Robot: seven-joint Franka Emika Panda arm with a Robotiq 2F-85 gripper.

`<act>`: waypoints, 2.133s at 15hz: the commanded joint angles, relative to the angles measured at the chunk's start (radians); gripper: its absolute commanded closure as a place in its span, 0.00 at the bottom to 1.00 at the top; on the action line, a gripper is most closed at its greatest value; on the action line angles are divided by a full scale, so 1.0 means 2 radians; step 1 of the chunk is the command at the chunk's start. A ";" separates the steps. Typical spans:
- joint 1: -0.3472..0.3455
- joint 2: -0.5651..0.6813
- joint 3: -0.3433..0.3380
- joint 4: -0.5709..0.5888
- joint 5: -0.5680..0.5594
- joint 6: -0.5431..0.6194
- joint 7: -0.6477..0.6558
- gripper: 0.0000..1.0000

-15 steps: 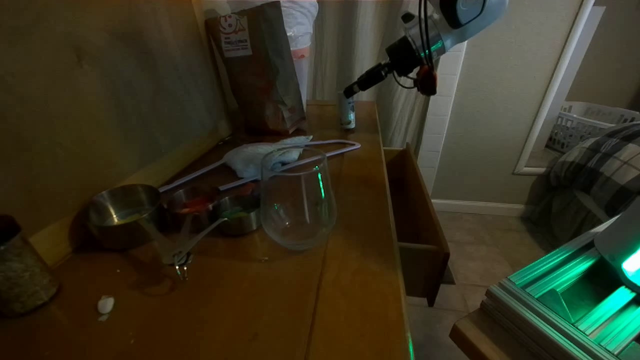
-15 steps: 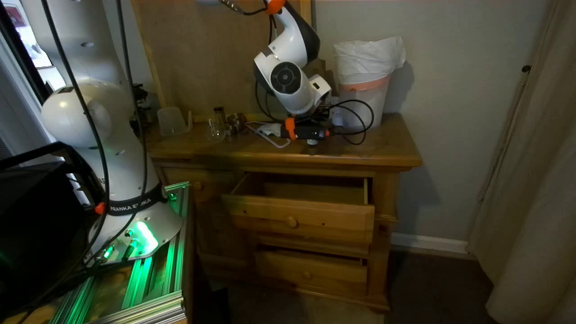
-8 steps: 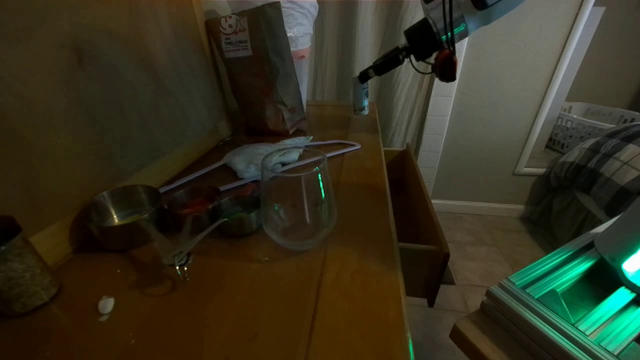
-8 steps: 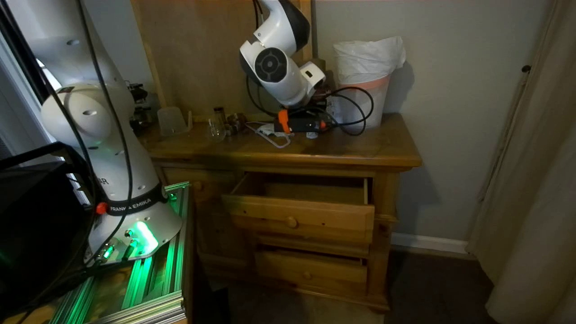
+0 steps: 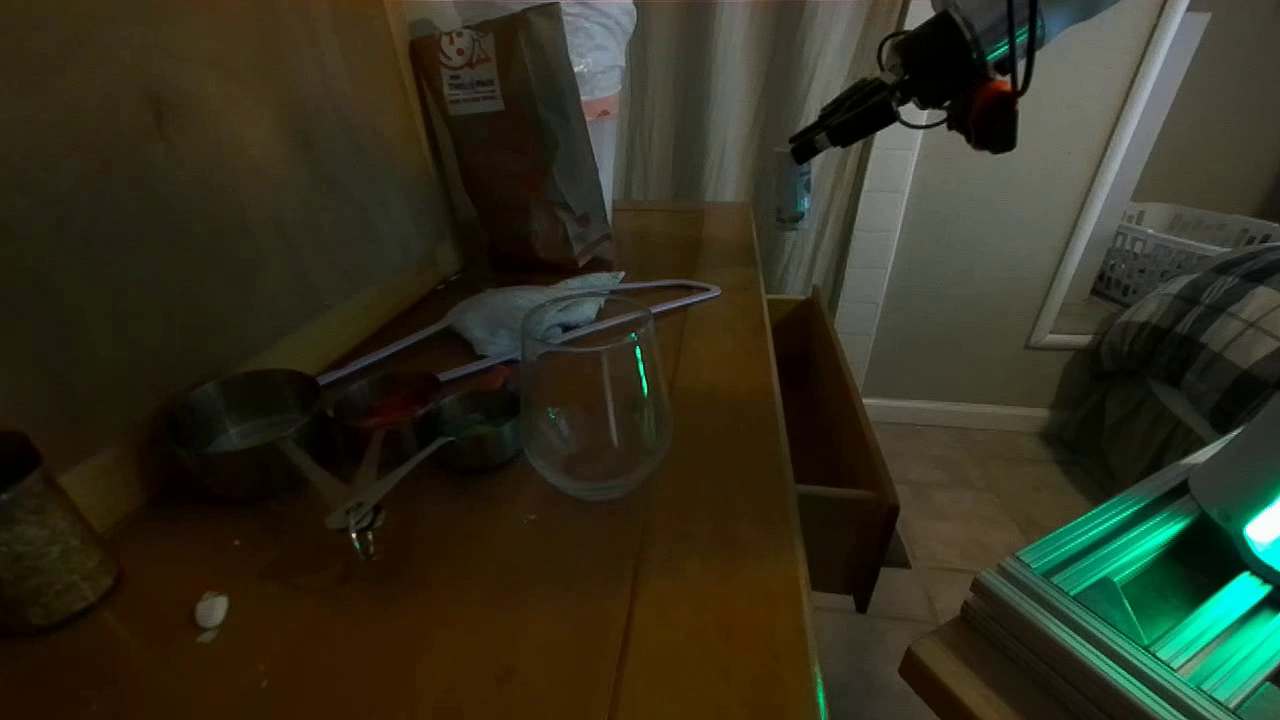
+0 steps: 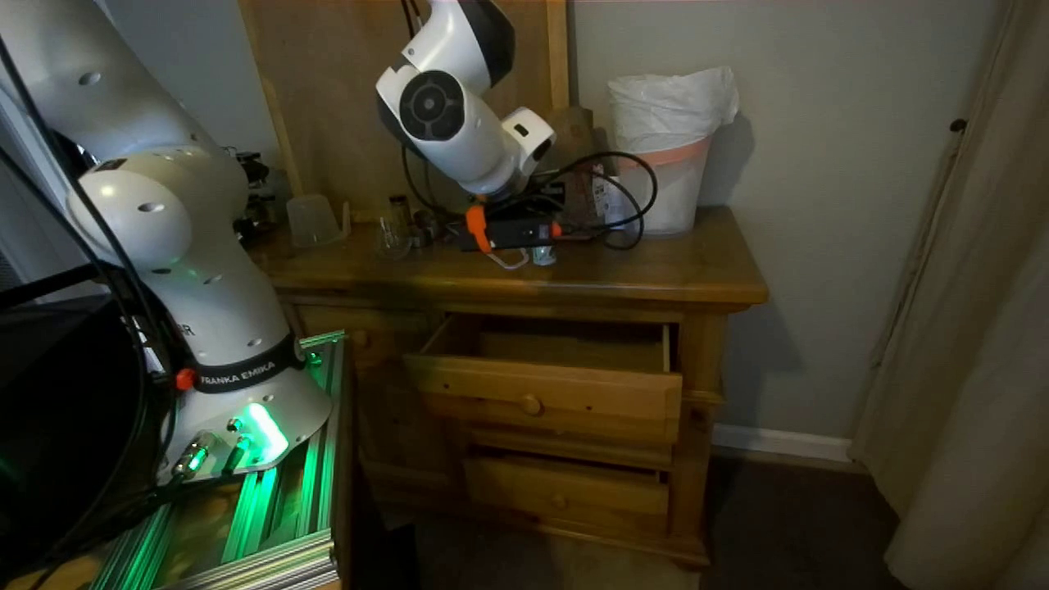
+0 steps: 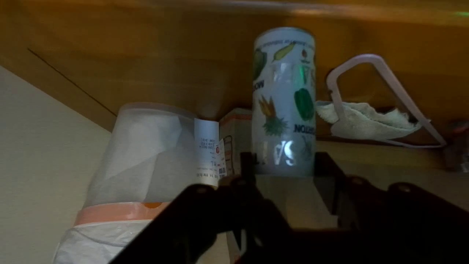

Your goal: Open the topmost drawer on the right then put the white container in the open drawer.

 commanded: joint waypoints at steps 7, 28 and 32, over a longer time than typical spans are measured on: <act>-0.018 0.007 -0.006 -0.002 -0.024 -0.015 0.004 0.80; -0.071 0.306 -0.091 0.146 -0.060 -0.220 -0.175 0.80; -0.068 0.358 -0.086 0.190 -0.055 -0.216 -0.175 0.80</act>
